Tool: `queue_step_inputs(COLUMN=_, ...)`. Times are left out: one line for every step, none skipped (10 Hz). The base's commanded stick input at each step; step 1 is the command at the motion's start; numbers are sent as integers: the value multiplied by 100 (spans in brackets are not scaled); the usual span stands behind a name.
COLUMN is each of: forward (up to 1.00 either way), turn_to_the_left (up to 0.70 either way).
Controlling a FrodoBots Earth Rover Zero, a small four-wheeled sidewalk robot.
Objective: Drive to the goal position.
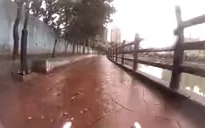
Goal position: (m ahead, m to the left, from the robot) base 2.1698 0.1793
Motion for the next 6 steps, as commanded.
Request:
queue_step_inputs(forward=50, turn_to_the_left=19)
queue_step_inputs(forward=50, turn_to_the_left=0)
queue_step_inputs(forward=50, turn_to_the_left=0)
queue_step_inputs(forward=50, turn_to_the_left=0)
queue_step_inputs(forward=50, turn_to_the_left=0)
queue_step_inputs(forward=50, turn_to_the_left=0)
